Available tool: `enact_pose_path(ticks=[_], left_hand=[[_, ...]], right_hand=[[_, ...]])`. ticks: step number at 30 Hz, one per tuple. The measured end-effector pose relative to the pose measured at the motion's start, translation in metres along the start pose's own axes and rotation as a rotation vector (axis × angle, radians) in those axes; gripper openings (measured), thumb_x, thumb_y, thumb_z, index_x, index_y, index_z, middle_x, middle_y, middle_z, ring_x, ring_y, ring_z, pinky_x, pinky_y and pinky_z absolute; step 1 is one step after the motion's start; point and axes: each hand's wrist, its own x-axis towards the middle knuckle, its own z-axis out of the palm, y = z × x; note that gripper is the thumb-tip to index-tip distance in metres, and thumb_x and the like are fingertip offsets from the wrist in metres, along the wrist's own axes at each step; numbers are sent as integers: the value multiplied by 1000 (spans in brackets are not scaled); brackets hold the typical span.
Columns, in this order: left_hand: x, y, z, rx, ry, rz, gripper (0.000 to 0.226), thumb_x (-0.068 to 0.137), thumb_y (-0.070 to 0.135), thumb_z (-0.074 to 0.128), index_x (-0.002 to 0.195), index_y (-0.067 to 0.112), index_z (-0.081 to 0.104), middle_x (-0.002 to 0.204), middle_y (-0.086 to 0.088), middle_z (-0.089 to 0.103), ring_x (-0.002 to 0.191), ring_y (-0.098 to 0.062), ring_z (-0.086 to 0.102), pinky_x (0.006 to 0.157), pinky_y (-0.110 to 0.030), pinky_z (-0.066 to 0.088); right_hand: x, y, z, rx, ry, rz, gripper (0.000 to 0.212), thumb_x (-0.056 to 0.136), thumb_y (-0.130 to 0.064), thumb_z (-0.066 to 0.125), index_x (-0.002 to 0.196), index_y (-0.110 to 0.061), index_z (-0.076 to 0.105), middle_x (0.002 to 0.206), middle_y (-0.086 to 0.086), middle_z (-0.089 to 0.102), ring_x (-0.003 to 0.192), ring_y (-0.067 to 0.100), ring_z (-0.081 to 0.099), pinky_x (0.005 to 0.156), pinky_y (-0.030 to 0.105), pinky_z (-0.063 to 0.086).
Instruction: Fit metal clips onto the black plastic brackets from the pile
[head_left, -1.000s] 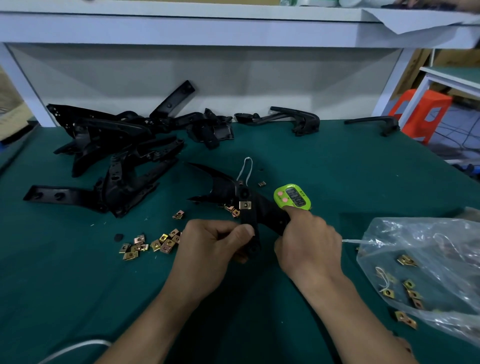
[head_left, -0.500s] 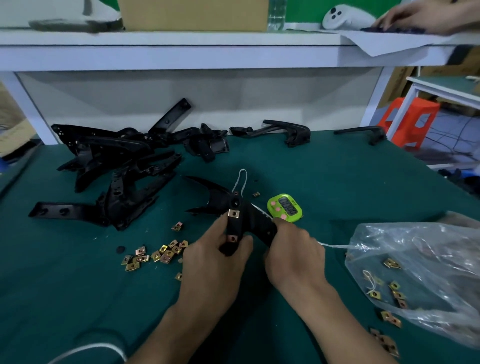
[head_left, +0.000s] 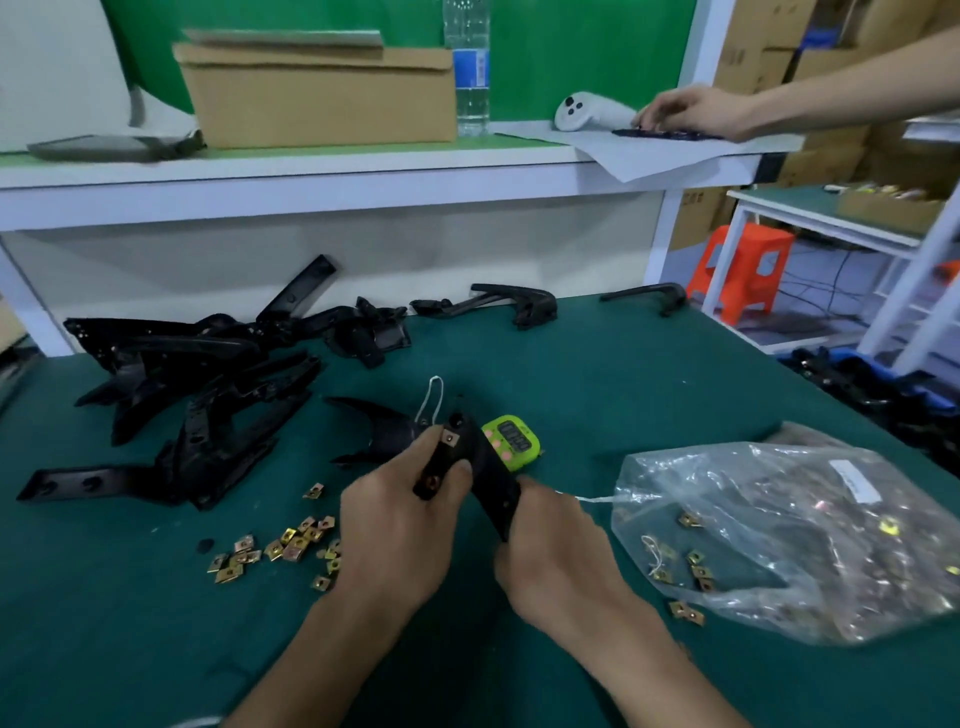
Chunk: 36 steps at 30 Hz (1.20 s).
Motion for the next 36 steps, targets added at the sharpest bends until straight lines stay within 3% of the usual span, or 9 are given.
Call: enact_pose_path(ticks=[6, 12, 16, 21, 24, 26, 30, 33, 36], left_hand=[[26, 63, 43, -58, -276, 176, 18, 84, 41, 56, 84, 25, 64, 63, 7, 58, 57, -12, 51, 59, -36, 50], [27, 133, 126, -402, -614, -40, 15, 74, 31, 67, 81, 20, 74, 69, -8, 66, 63, -13, 51, 63, -31, 41], [14, 176, 175, -480, -756, -136, 22, 68, 34, 70, 83, 49, 76, 74, -9, 75, 63, -23, 66, 63, -32, 51], [34, 225, 240, -616, -1006, -366, 14, 79, 8, 76, 91, 15, 79, 70, -3, 70, 44, -9, 55, 44, -18, 43], [72, 269, 266, -860, -1058, -550, 19, 94, 19, 71, 108, 7, 66, 113, -17, 64, 89, -18, 70, 73, -26, 58], [93, 284, 272, -922, -1053, -670, 49, 96, 34, 68, 137, 11, 51, 146, -20, 45, 133, -31, 51, 101, -43, 52], [94, 264, 258, -704, -1062, -394, 31, 95, 38, 67, 122, 23, 61, 152, -5, 46, 122, -14, 54, 103, -40, 47], [84, 204, 226, -574, -901, -139, 39, 90, 19, 73, 127, 31, 66, 132, 13, 63, 121, -6, 59, 106, -31, 45], [73, 142, 171, -479, -652, -62, 36, 85, 9, 74, 89, 44, 78, 94, 19, 77, 93, 3, 70, 80, -14, 50]], right_hand=[[-28, 50, -57, 322, 31, 98, 22, 76, -37, 70, 79, -23, 54, 61, -9, 60, 48, 11, 60, 42, 24, 46], [-77, 118, -115, 1216, 69, 414, 15, 86, -19, 70, 94, -7, 74, 71, 16, 67, 56, 21, 55, 50, 28, 40], [-104, 158, -138, 1411, 205, 522, 35, 71, -21, 69, 96, 3, 74, 76, 23, 65, 52, 22, 55, 49, 32, 34], [-85, 211, -175, 1522, 229, 614, 15, 79, -12, 62, 84, -4, 74, 75, 18, 63, 47, 20, 49, 38, 25, 31], [-17, 251, -238, 1574, 259, 606, 23, 86, -27, 61, 101, -10, 66, 77, 8, 67, 52, 16, 54, 43, 21, 34], [27, 276, -273, 1623, 419, 655, 43, 96, -47, 56, 121, -14, 64, 105, 0, 71, 90, 16, 68, 61, 29, 50], [71, 303, -247, 1012, 546, 846, 35, 93, -39, 64, 109, -7, 65, 88, 7, 63, 67, 23, 59, 57, 30, 51], [83, 288, -191, 483, 566, 640, 14, 85, -29, 64, 83, -26, 77, 73, -8, 70, 62, 11, 63, 54, 19, 49], [78, 255, -154, 328, 599, 476, 28, 80, -18, 61, 68, -41, 73, 66, -24, 69, 64, -6, 62, 51, 3, 39]])
